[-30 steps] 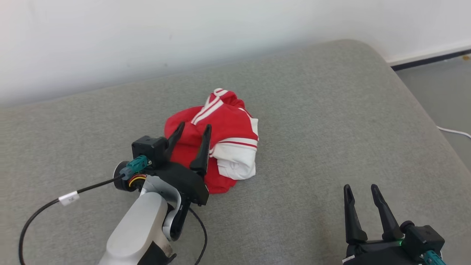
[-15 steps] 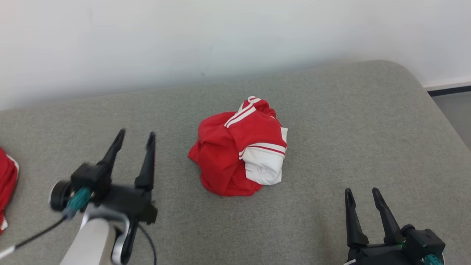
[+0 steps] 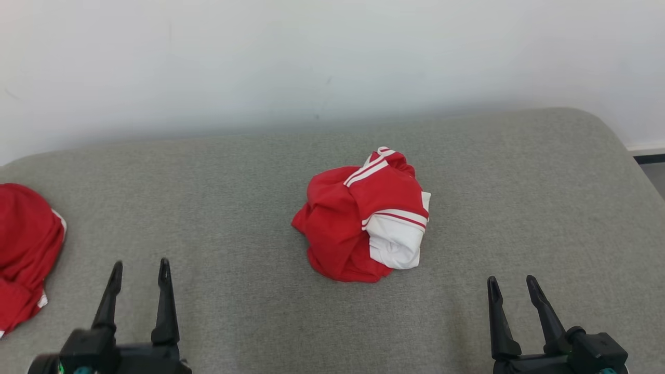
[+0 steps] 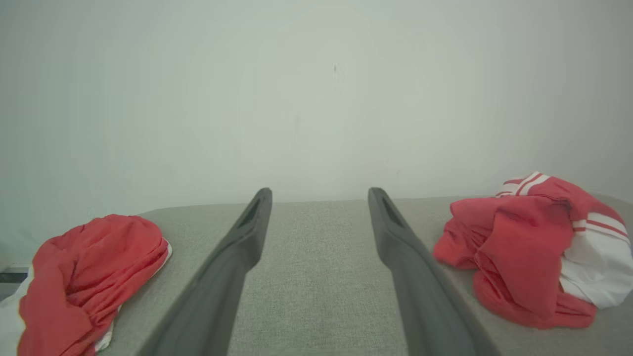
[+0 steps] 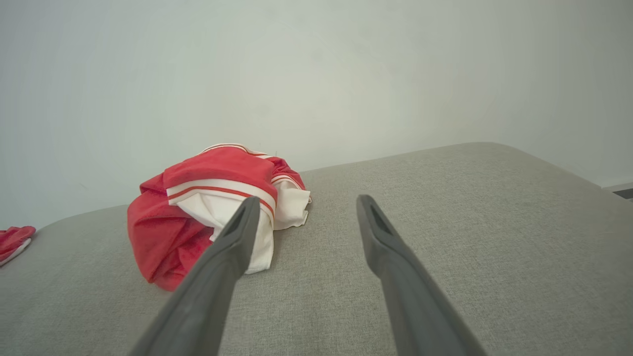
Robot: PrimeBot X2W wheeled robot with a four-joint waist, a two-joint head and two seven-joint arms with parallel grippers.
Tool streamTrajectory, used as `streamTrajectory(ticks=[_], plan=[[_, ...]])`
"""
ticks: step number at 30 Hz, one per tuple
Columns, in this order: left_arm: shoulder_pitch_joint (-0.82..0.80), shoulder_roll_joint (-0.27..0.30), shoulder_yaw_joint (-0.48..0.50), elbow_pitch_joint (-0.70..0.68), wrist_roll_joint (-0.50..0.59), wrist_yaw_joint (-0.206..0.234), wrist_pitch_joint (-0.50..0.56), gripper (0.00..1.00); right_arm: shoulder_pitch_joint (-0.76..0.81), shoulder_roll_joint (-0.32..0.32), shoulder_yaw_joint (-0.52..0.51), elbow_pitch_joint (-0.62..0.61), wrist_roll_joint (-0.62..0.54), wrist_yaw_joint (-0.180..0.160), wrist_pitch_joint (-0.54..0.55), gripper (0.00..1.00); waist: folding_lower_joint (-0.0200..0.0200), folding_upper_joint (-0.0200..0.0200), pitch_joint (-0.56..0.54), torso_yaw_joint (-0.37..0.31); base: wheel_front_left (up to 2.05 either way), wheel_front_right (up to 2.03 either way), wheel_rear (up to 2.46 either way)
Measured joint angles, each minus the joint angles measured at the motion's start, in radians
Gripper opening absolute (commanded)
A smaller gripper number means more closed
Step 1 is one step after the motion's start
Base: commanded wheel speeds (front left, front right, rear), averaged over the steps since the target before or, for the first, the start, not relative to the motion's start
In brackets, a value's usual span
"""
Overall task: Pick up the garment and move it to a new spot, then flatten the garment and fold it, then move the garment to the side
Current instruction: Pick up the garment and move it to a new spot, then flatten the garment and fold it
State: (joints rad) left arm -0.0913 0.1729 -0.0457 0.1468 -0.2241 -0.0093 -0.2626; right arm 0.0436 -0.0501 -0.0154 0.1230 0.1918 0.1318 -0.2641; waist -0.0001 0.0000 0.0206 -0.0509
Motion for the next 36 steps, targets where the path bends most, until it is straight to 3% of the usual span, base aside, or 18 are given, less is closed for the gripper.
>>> streamTrajectory(ticks=[7,15,36], plan=[[0.095,-0.062,0.090,-0.037,0.032,-0.036,0.000,1.00,0.006,0.000,0.002,0.001,-0.001,0.000,0.000,1.00,0.0000,0.0000,-0.012,0.028,0.00,0.00,0.00],[0.141,-0.092,0.114,0.013,0.075,-0.077,0.000,1.00,0.019,0.000,0.002,0.010,-0.002,0.000,0.000,1.00,0.0001,0.0000,-0.023,0.036,0.00,0.00,0.00],[0.172,-0.118,0.140,0.060,0.124,-0.099,0.000,1.00,0.042,0.000,-0.001,0.033,-0.010,0.000,0.000,1.00,0.0001,0.0000,-0.035,0.031,0.00,0.00,0.00]])
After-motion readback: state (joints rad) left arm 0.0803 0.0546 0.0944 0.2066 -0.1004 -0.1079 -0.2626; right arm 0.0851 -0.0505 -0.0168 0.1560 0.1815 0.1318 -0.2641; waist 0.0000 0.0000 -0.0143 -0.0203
